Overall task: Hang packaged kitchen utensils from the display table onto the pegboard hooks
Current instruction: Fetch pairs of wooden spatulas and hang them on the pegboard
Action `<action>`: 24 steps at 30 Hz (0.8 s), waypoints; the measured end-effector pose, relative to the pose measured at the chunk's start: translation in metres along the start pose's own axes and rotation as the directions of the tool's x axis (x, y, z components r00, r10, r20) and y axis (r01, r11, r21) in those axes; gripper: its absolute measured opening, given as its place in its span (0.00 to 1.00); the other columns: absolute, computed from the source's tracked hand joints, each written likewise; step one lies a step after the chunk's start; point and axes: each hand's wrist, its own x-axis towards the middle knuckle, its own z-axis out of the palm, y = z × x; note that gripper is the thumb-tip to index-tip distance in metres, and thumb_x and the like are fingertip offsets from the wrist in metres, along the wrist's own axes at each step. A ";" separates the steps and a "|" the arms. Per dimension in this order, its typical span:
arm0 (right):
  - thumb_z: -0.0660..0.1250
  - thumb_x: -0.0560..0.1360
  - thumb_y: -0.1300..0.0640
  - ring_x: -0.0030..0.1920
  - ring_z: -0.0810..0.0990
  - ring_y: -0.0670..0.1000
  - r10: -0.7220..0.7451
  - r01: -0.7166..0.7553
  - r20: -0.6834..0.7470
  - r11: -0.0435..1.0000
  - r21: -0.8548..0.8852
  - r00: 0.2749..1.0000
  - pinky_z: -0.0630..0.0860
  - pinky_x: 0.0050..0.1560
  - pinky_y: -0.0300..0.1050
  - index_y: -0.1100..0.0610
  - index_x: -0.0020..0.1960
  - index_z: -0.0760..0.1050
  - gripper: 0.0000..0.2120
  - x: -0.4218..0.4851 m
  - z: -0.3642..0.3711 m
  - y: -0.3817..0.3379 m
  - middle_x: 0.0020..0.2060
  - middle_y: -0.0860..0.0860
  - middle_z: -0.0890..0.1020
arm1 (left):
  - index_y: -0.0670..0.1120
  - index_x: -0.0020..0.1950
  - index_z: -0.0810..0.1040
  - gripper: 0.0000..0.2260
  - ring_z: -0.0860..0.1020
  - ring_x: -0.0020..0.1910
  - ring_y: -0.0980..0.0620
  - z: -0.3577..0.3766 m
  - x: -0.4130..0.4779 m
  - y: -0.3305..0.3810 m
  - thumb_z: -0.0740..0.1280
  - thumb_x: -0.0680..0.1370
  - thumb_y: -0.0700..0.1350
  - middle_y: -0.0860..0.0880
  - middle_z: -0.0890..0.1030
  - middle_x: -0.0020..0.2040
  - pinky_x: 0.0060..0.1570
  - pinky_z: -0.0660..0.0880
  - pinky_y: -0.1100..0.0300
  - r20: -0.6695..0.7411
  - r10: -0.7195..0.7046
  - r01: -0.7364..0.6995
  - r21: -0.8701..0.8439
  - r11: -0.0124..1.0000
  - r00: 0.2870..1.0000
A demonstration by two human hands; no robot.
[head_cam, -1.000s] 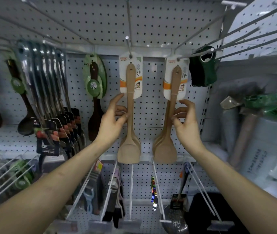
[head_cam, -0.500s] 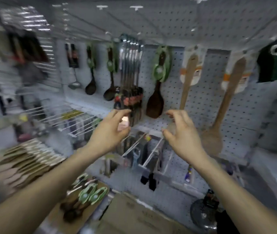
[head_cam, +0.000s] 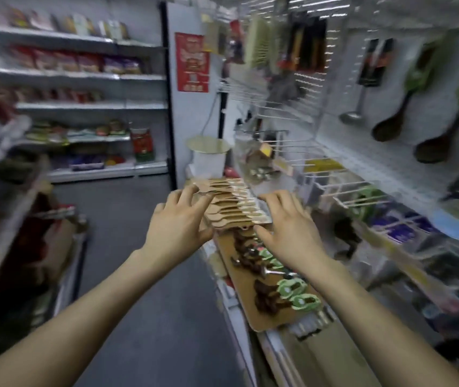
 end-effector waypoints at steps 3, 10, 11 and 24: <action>0.69 0.79 0.46 0.69 0.73 0.60 -0.089 0.087 0.039 0.996 0.034 0.995 0.74 0.65 0.59 0.49 0.77 0.67 0.29 0.055 0.054 -0.062 0.68 0.53 0.71 | 0.55 0.80 0.68 0.32 0.68 0.76 0.40 0.005 0.002 -0.074 0.70 0.78 0.62 0.46 0.66 0.80 0.60 0.78 0.43 0.033 -0.092 0.089 0.096 0.991 0.995; 0.72 0.77 0.46 0.69 0.71 0.58 -0.181 0.166 0.129 0.979 0.116 0.975 0.74 0.65 0.57 0.48 0.77 0.67 0.31 0.167 0.163 -0.183 0.70 0.51 0.69 | 0.56 0.82 0.63 0.35 0.66 0.78 0.42 0.021 0.028 -0.237 0.69 0.78 0.64 0.47 0.62 0.82 0.64 0.76 0.46 0.089 -0.231 0.210 0.194 0.958 0.969; 0.72 0.77 0.45 0.69 0.71 0.58 -0.180 0.163 0.142 0.979 0.123 0.973 0.74 0.65 0.58 0.48 0.77 0.66 0.32 0.179 0.176 -0.194 0.69 0.50 0.69 | 0.55 0.82 0.63 0.35 0.66 0.77 0.42 0.024 0.033 -0.255 0.69 0.78 0.64 0.47 0.63 0.82 0.64 0.76 0.45 0.097 -0.241 0.220 0.189 0.957 0.966; 0.71 0.78 0.47 0.69 0.72 0.57 -0.170 0.135 0.249 0.979 0.150 0.954 0.75 0.65 0.58 0.49 0.77 0.66 0.30 0.347 0.293 -0.217 0.69 0.50 0.69 | 0.55 0.82 0.64 0.35 0.68 0.76 0.42 0.104 0.165 -0.392 0.70 0.78 0.64 0.47 0.64 0.81 0.62 0.76 0.44 0.152 -0.285 0.263 0.154 0.953 0.946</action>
